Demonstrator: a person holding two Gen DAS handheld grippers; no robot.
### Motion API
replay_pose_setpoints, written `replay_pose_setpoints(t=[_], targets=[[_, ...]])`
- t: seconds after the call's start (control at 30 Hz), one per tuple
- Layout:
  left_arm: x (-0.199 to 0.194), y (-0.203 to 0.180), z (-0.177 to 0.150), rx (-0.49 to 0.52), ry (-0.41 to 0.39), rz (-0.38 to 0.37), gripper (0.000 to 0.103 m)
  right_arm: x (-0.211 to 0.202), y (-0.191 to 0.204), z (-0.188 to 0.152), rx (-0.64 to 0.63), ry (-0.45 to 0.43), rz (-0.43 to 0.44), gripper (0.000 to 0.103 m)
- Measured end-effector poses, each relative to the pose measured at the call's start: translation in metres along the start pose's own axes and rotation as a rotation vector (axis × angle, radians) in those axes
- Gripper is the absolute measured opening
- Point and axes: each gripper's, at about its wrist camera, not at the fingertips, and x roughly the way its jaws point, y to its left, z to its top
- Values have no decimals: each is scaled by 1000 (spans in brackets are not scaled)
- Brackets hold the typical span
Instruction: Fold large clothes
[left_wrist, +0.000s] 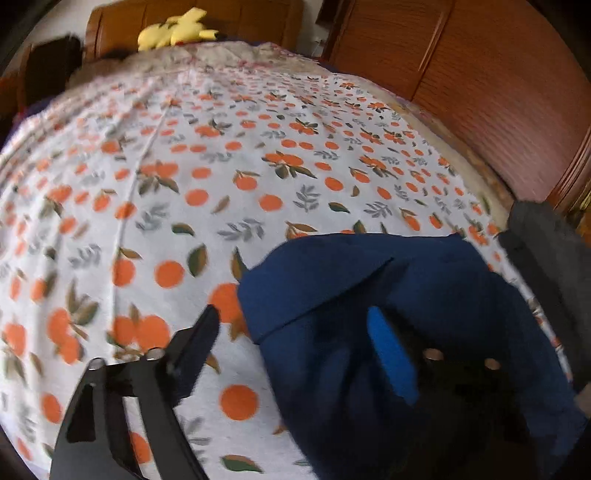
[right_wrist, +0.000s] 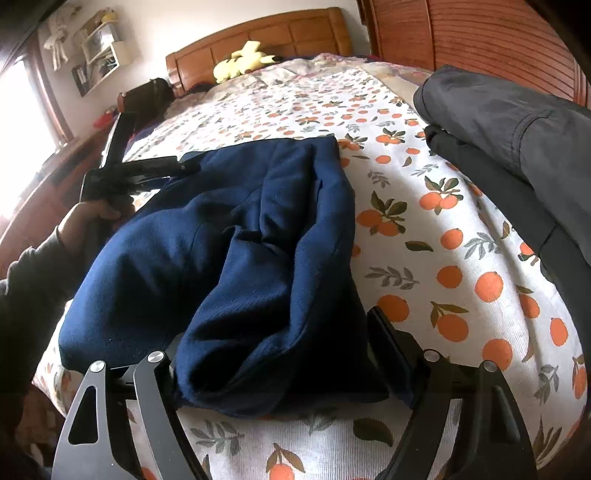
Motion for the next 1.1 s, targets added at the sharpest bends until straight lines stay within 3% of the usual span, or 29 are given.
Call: replay_pose_setpoints(t=[0.03,0.13,0.2,0.27,0.37,0.47,0.57,0.83,1.1], targets=[[0,-1,-1,2,-2,-13,70,0,0,0,-1,2,2,77],[-1,-8,-2,25,-4,-2,61,1,-2,-1,16,3,4,77],[-3,-10,-1,33,1,-2,45,0,-1,-2,24,3,6,75],[-9,-14,1,50,4,-2,27,-2,-1,-2,22,6,27,63],[-24,-21,2,84,10,32,17,-6,-1,-4,31,16,68,42],[-43,-28,2,113,-22,45,15,-12,2,-6,23,0,95,25],[-72,-37,7,124,-74,49,14,-21,3,0,17,-38,125,20],[-148,-78,15,162,-218,62,13,-60,13,32,-63,-177,119,18],[-196,-122,41,173,-320,25,13,-120,-13,68,-90,-325,92,17]])
